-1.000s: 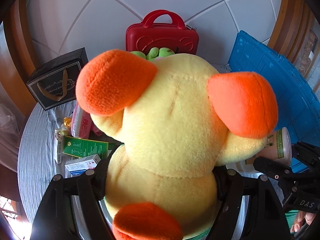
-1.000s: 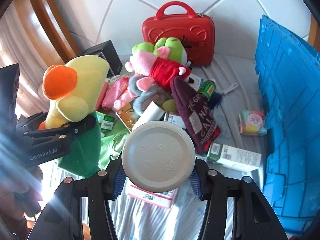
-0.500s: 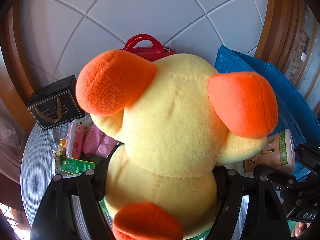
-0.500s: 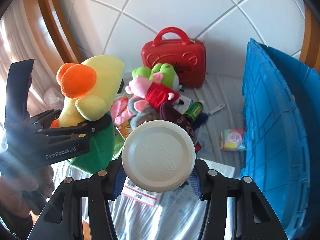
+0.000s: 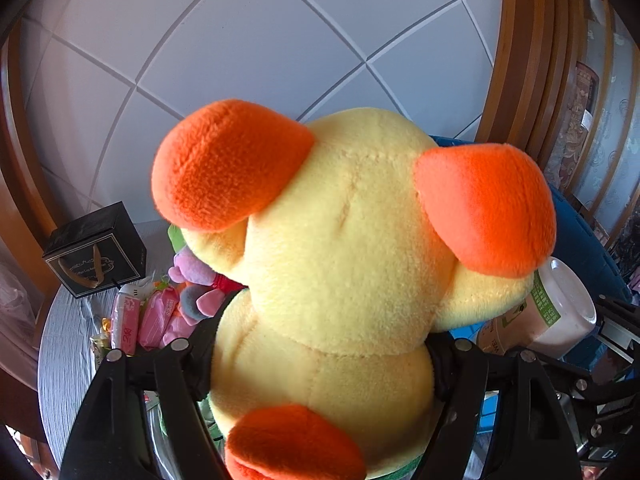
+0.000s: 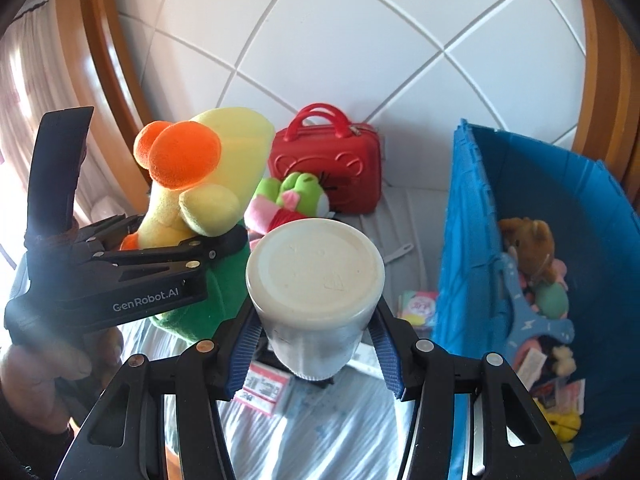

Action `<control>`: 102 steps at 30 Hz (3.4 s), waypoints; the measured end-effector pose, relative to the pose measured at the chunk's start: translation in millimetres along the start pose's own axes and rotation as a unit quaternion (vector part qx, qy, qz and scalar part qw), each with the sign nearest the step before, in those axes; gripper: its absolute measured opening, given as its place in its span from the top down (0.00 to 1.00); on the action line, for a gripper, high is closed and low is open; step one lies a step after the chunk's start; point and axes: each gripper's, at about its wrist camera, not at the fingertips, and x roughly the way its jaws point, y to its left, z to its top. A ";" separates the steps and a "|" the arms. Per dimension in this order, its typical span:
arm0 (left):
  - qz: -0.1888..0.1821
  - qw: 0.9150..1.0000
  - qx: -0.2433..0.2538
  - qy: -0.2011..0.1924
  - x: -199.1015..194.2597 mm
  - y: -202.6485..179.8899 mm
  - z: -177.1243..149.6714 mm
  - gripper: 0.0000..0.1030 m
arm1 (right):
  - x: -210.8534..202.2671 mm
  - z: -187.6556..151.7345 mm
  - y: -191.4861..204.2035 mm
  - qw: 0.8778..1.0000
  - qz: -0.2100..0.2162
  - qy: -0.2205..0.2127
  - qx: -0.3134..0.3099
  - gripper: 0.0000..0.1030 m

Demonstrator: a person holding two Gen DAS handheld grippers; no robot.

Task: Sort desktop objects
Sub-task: 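Lift and carry the duck and pill bottle with both tools over the blue crate, then open both tools to drop the duck and pill bottle into the crate, then move both open tools back over the pile of items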

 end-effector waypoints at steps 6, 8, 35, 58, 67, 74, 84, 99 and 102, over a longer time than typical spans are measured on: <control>-0.005 1.000 0.007 -0.014 -2.6 -34.6 13.7 0.26 | -28.1 -0.2 -33.2 1.000 -0.001 -0.018 0.002 0.49; -0.007 1.000 0.011 -0.016 -2.5 -46.3 17.3 0.26 | -37.9 0.4 -44.3 1.000 0.000 -0.025 0.005 0.49; -0.125 0.987 0.100 -0.034 2.9 -236.5 67.2 0.25 | -121.3 -10.2 -212.5 0.986 -0.089 -0.078 0.113 0.49; -0.160 0.980 0.114 0.013 56.4 -282.8 69.0 0.22 | -99.7 -18.2 -281.2 0.978 -0.139 -0.047 0.148 0.49; -0.120 0.988 0.096 0.021 69.7 -264.0 71.6 0.00 | -109.5 -15.7 -286.1 0.968 -0.186 -0.067 0.155 0.00; -0.117 0.992 0.055 0.001 56.6 -217.4 61.4 0.00 | -104.9 -5.6 -259.8 0.977 -0.150 -0.082 0.130 0.00; -0.089 0.996 0.023 0.009 42.6 -128.3 33.6 0.00 | -76.0 15.3 -170.2 0.989 -0.088 -0.089 0.073 0.00; -0.051 0.998 -0.013 0.045 28.5 45.9 -28.7 0.00 | -3.1 15.4 -15.8 0.997 -0.050 -0.044 0.027 0.00; -0.040 0.997 -0.023 0.056 29.9 79.0 -43.9 0.00 | 13.0 8.6 8.2 0.998 -0.042 -0.029 0.021 0.00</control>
